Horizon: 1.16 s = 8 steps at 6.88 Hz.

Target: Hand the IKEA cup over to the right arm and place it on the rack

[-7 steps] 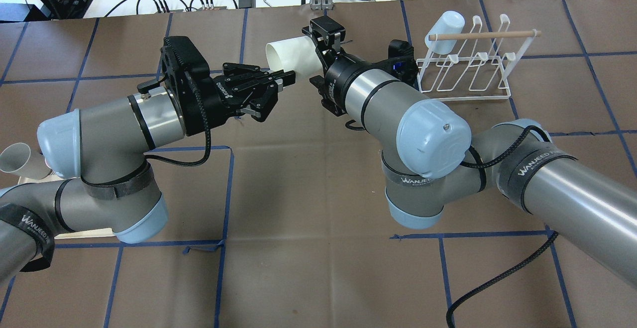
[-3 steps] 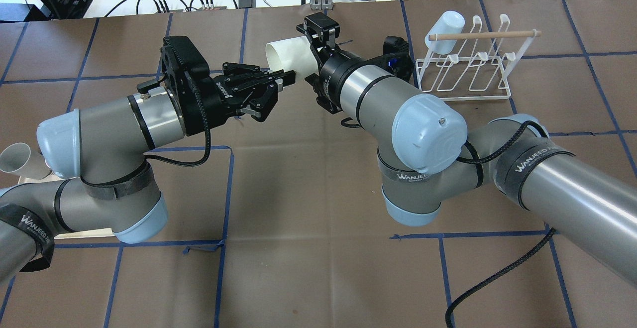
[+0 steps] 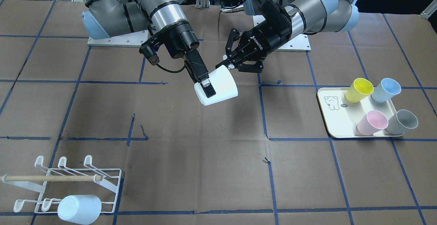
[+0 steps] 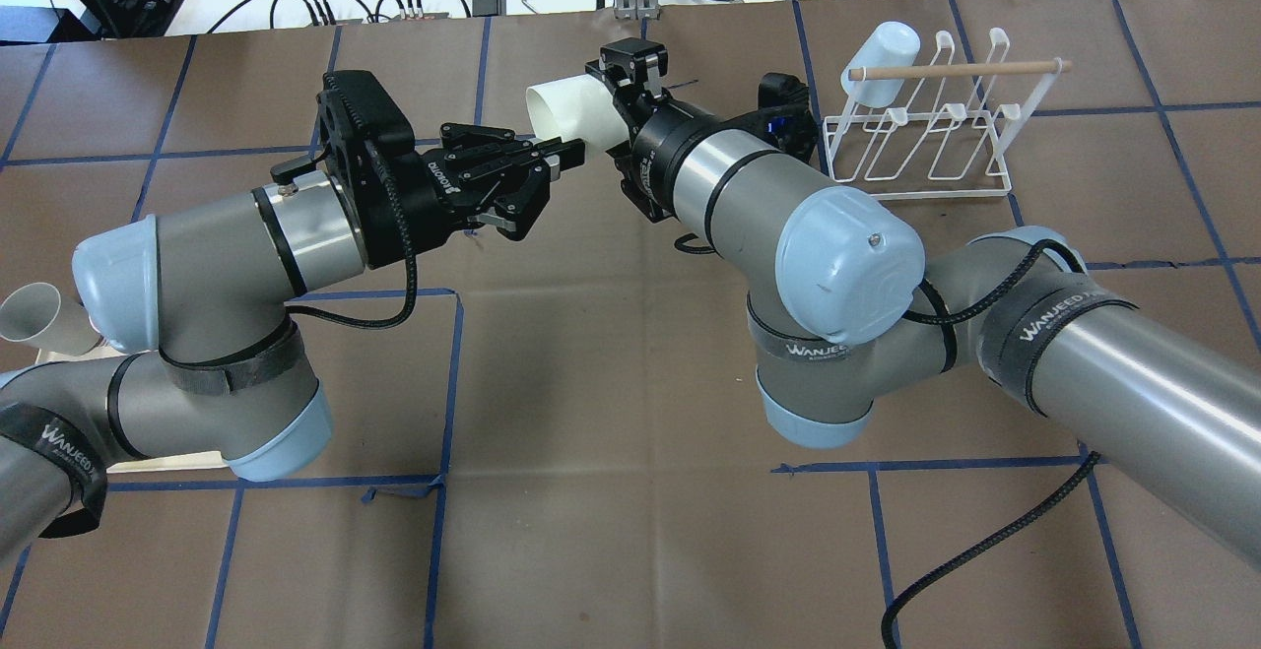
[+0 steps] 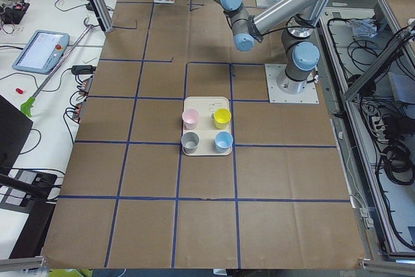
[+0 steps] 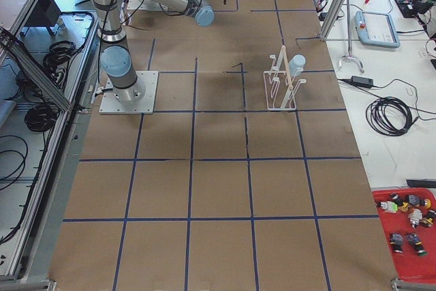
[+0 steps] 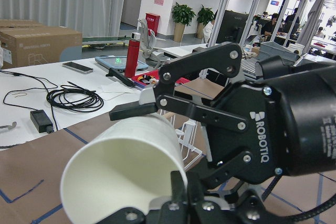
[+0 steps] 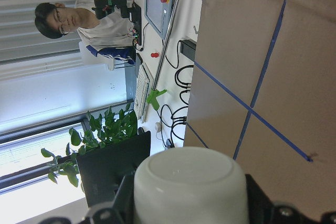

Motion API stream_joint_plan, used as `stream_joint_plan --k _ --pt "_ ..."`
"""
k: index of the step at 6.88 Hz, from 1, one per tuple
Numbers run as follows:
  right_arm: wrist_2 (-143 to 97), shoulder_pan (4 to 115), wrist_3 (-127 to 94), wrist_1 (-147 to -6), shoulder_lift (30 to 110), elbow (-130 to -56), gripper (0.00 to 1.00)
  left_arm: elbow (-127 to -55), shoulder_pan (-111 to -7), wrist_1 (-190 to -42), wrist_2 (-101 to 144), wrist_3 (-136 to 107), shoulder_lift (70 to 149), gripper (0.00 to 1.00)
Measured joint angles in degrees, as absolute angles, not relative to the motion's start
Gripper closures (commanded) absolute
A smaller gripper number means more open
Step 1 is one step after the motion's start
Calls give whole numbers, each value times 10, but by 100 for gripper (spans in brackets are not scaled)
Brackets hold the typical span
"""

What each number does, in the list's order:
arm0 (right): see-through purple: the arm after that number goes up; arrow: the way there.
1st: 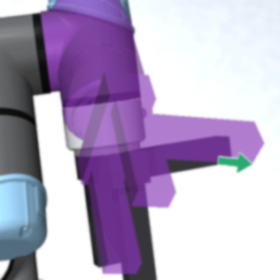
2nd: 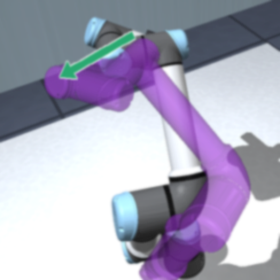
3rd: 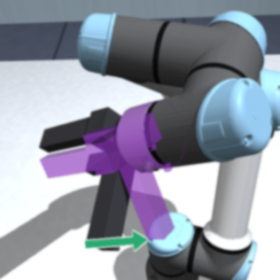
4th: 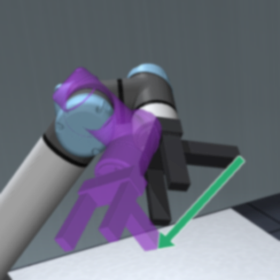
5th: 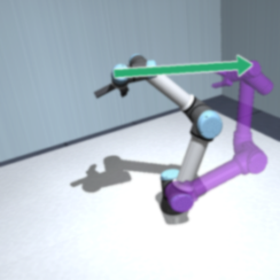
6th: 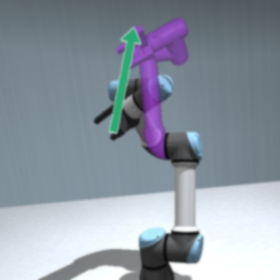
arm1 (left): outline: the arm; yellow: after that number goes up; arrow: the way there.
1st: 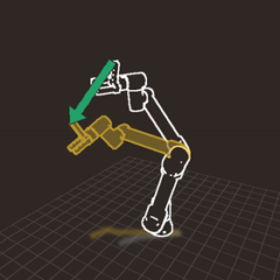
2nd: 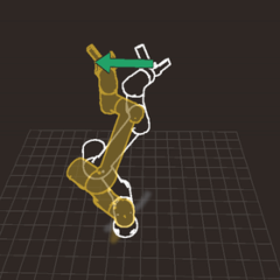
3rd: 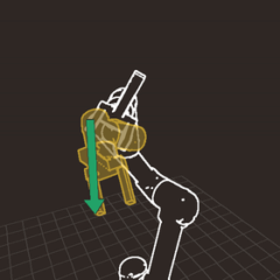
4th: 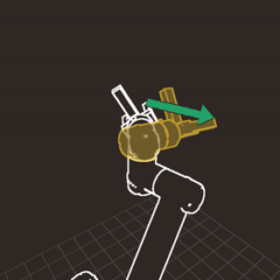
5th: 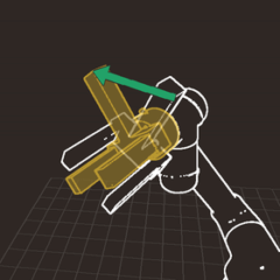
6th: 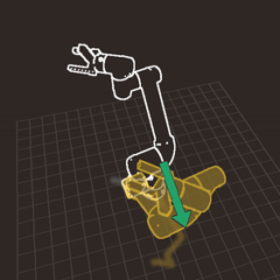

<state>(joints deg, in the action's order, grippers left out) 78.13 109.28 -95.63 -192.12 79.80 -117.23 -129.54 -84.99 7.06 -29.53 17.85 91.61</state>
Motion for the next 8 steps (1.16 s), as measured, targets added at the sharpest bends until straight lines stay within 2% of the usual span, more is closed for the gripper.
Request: stream_joint_plan --k 1,2,4,5,7,8 --pt "781 1093 -956 -1922 798 -1172 45 -1294 -850 70 -295 179 916 76" --pt "780 1092 -956 -1924 798 -1172 46 -1293 -850 70 -296 179 916 38" --pt "780 1093 -956 -1926 798 -1172 50 -1289 -849 71 -297 179 916 14" --pt "780 1093 -956 -1927 798 -1171 51 -1289 -848 70 -296 178 916 5" --pt "780 1092 -955 -1928 798 -1171 55 -1288 -844 67 -296 177 916 4" --pt "780 1092 -955 -1929 798 -1170 64 -1288 -835 65 -296 177 915 4"
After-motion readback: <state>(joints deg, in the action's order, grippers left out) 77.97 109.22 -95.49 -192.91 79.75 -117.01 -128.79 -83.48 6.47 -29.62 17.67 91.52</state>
